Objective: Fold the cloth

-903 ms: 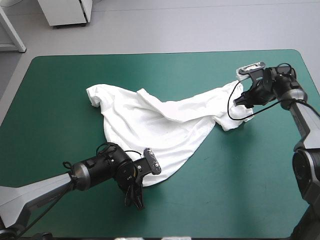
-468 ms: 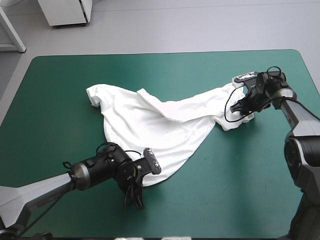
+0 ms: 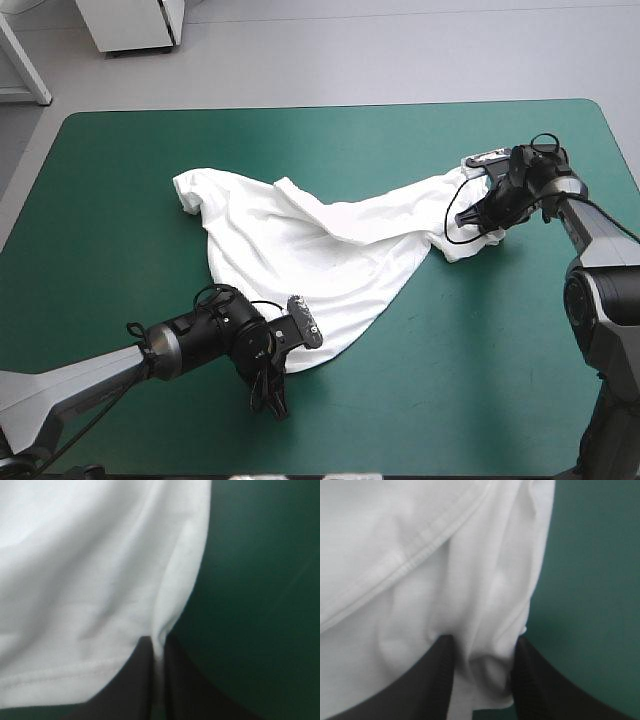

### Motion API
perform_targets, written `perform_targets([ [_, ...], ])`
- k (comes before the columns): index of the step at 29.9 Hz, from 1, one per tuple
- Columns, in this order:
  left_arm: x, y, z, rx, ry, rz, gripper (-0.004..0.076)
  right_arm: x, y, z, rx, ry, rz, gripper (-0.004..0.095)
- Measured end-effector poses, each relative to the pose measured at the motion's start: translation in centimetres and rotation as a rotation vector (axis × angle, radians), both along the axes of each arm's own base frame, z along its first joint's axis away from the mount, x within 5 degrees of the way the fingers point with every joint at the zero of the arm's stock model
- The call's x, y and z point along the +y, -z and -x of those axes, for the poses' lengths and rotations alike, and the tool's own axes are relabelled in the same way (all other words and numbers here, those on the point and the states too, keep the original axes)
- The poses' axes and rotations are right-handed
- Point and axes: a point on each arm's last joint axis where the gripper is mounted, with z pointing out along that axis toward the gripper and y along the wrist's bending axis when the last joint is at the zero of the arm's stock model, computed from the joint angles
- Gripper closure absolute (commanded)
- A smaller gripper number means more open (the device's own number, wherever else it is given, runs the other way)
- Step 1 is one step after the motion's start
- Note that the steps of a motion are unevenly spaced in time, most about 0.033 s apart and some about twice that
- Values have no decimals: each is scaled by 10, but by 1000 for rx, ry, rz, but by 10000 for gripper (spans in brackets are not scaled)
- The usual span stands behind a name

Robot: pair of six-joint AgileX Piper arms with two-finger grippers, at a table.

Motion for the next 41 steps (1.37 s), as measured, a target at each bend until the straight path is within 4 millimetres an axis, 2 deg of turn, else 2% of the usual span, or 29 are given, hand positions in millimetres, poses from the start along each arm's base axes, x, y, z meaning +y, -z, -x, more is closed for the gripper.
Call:
perform_targets([
  [2,0,0,0,2,-3,-2,733,2,1,0,9,-6,-18,927],
  [9,-2,-2,-2,7,-18,-13,733,4,2,0,21,-5,-46,925],
  [13,-4,-10,-6,-17,-56,-17,733,5,-1,1,15,-5,-55,925],
  [15,-5,-18,-10,-47,-71,-20,733,6,-9,3,13,-4,-66,925],
  [17,-5,-36,-16,-115,-83,-12,733,6,-26,7,-12,-7,-70,925],
  [19,-4,-71,-24,-228,-94,11,733,6,-55,13,-70,-11,-72,925],
  [22,5,-127,-29,-383,-133,34,733,6,-111,32,-193,-14,-85,925],
  [23,10,-143,-29,-422,-151,33,733,5,-131,41,-238,-11,-89,925],
  [27,32,-231,-27,-674,-237,146,733,4,-201,82,-403,-2,-107,925],
  [31,68,-325,-6,-937,-338,339,733,3,-261,124,-584,-3,-123,925],
  [32,80,-347,1,-1004,-363,388,733,2,-280,139,-652,-3,-128,925],
  [34,105,-386,18,-1130,-404,477,733,1,-306,159,-758,-1,-138,925],
  [35,115,-400,25,-1176,-413,507,733,1,-324,175,-837,1,-147,925],
  [38,146,-433,50,-1303,-437,592,733,1,-364,210,-1016,-7,-185,925],
  [41,167,-449,67,-1370,-455,652,733,2,-400,247,-1190,-26,-228,925],
])
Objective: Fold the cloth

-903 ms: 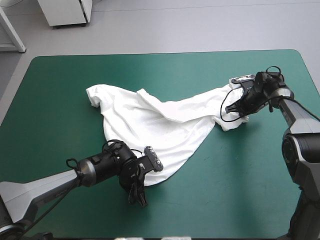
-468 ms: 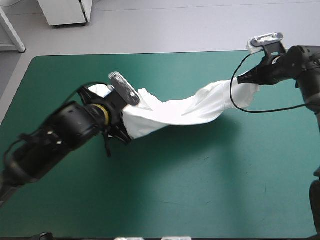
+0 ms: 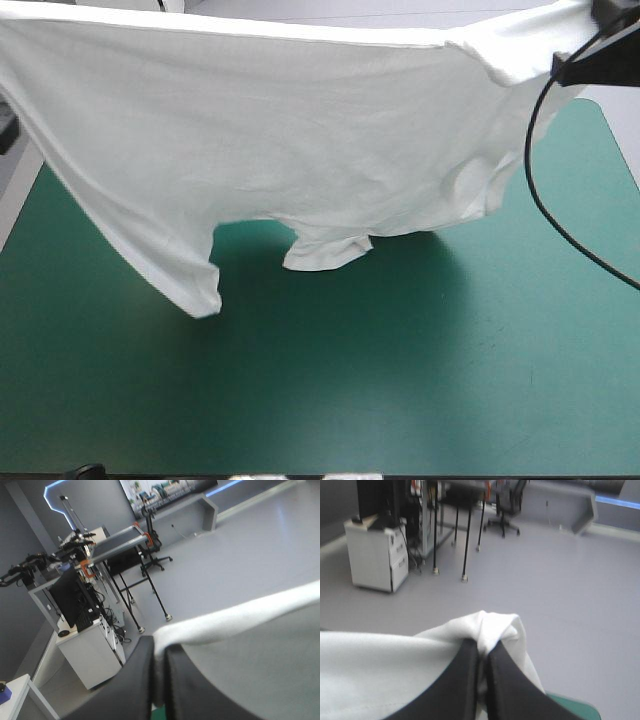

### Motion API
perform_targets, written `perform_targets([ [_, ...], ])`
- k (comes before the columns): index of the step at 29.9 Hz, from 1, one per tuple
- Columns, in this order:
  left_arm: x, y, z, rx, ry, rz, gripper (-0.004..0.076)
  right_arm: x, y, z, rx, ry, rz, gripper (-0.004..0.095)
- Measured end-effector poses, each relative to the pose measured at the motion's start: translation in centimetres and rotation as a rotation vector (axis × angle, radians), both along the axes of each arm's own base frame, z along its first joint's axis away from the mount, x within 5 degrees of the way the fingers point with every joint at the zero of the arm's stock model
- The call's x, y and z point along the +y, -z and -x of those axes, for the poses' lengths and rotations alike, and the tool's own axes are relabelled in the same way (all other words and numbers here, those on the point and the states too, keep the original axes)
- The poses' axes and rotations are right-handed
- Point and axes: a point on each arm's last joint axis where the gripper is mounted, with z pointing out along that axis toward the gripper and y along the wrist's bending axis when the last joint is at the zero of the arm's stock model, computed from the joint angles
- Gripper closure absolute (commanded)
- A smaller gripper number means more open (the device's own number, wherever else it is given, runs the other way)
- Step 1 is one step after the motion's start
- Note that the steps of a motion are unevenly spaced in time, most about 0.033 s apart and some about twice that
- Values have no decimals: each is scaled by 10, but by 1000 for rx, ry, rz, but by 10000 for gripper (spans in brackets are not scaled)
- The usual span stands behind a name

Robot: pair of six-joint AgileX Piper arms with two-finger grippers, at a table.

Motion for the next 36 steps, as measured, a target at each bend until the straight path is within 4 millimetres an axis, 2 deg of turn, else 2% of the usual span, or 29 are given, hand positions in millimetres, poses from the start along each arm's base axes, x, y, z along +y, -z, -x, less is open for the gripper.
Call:
perform_targets([
  [5,10,-5,11,-24,30,32,733,1,-33,50,-178,-31,-21,925],
  [13,3,-5,19,-6,164,59,733,2,-47,122,-322,-101,-6,925],
  [17,1,-5,22,1,209,78,733,-1,-49,148,-373,-168,-4,925],
  [20,-1,-3,22,18,227,94,733,-6,-50,150,-386,-164,12,925],
  [23,-10,5,12,62,199,74,733,-9,-46,131,-330,-88,36,925],
  [26,-26,19,-9,126,132,35,733,-3,-33,91,-217,-3,85,925],
  [30,-63,46,-51,217,22,-75,727,21,5,17,-6,59,198,925],
  [33,-86,63,-84,262,-64,-156,725,35,36,-28,121,92,266,925],
  [36,-91,82,-120,345,-138,-175,725,45,59,-64,201,132,326,925],
])
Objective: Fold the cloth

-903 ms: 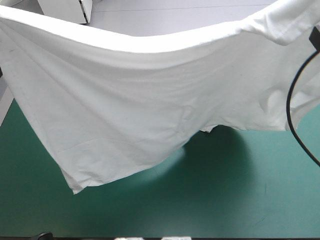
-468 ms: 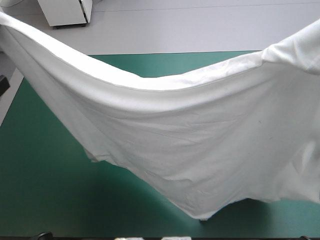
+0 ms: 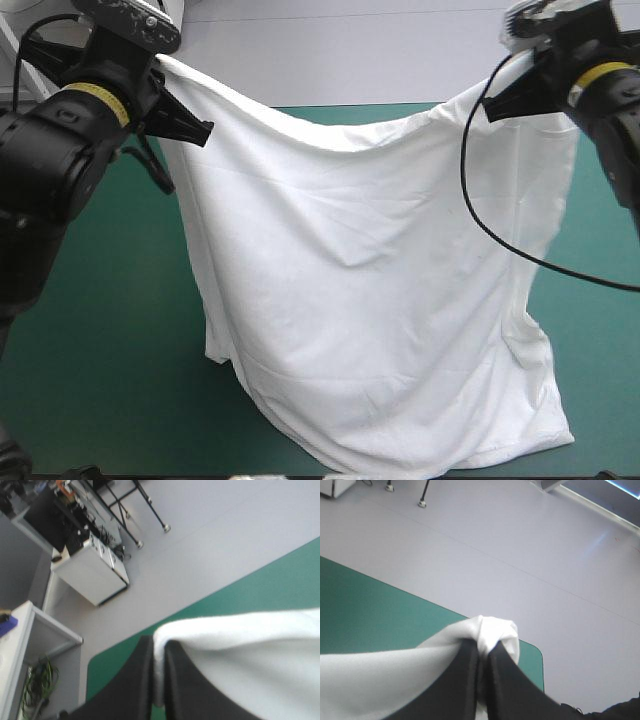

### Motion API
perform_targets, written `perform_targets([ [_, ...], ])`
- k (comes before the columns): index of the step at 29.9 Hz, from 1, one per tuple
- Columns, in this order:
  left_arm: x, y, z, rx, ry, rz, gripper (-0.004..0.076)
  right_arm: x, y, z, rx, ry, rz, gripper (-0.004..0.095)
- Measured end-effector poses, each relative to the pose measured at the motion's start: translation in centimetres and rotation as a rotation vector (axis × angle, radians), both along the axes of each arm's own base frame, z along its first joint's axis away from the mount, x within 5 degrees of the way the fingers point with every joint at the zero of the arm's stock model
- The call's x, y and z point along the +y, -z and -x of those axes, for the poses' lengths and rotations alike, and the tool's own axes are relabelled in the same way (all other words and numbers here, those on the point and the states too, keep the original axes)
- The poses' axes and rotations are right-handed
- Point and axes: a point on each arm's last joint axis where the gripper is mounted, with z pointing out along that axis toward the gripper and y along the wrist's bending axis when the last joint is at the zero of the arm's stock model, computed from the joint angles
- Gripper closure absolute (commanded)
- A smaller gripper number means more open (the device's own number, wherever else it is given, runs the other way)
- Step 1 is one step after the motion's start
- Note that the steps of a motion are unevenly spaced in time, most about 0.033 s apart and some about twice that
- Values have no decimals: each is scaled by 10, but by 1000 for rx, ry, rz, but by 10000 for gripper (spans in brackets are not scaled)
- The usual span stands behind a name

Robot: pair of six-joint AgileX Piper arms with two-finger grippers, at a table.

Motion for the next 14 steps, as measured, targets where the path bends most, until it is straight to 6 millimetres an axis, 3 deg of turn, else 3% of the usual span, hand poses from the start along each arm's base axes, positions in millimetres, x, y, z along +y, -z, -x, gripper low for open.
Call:
perform_targets([
  [4,11,31,-53,164,-30,89,725,6,22,-42,39,27,7,925],
  [9,28,70,-116,266,-56,168,725,-9,57,-95,123,62,-70,925],
  [14,36,126,-179,362,-83,181,725,-21,110,-151,254,39,-128,925],
])
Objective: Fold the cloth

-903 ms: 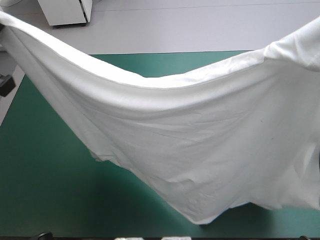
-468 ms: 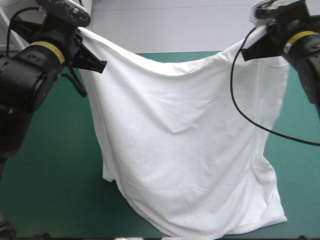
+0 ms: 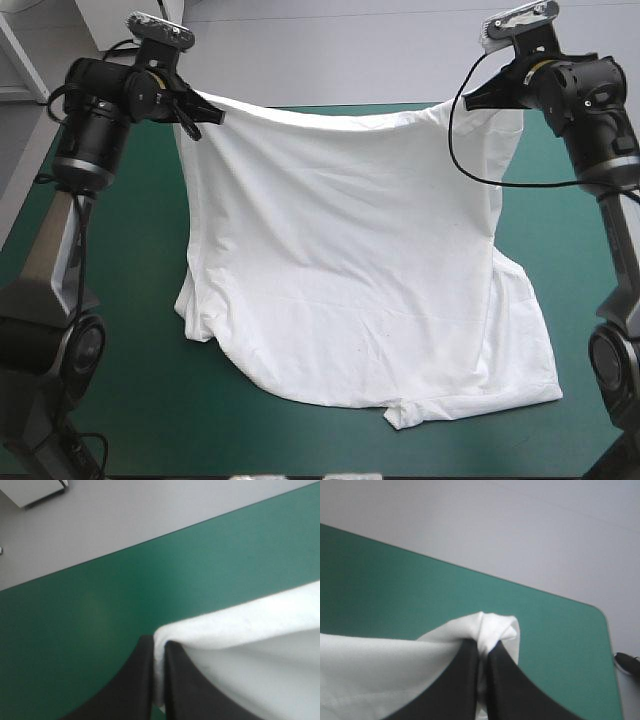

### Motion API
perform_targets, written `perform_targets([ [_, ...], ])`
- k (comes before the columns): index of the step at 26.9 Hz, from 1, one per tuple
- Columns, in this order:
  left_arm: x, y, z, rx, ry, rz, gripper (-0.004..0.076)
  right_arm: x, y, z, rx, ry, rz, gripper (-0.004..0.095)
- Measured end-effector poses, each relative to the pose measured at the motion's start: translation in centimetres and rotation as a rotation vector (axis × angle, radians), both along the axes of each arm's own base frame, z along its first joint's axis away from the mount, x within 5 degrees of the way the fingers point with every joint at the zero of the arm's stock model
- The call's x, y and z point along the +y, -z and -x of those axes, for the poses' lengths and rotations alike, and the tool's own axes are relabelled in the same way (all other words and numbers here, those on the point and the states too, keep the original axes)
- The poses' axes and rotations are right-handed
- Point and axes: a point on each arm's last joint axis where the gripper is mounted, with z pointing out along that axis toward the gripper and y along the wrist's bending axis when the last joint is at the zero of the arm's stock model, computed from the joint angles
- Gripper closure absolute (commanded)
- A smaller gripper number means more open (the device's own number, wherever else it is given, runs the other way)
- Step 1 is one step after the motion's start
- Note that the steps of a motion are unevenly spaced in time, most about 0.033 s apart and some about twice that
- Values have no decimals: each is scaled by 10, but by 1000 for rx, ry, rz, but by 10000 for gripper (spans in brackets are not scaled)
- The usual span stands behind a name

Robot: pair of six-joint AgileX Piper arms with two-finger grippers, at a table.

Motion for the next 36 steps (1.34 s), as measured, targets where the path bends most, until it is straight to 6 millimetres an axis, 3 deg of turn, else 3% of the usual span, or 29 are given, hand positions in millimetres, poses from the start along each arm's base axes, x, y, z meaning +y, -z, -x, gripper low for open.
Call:
perform_targets([
  [5,-10,64,-46,116,25,-9,725,4,64,-46,143,-50,-43,925],
  [10,-18,120,-73,220,34,-13,725,11,122,-76,258,-84,-57,925],
  [16,-23,151,-88,242,41,-8,727,18,171,-94,356,-145,-79,922],
  [18,-24,155,-93,214,37,1,726,17,183,-98,380,-152,-99,866],
  [22,-24,159,-100,162,32,0,661,6,186,-100,379,-167,-130,637],
  [25,-24,161,-104,129,35,-22,522,-5,185,-102,363,-175,-161,363],
  [27,-22,162,-106,117,34,-50,419,-10,184,-102,355,-176,-191,255],
  [30,-17,163,-106,120,27,-83,301,-19,181,-103,341,-174,-228,256],
  [32,-9,160,-104,140,8,-95,295,-28,175,-100,344,-176,-238,256],
  [34,3,142,-97,138,-18,-104,295,-39,154,-89,338,-181,-240,260],
  [36,10,112,-83,111,-34,-100,295,-50,119,-69,314,-180,-238,260],
])
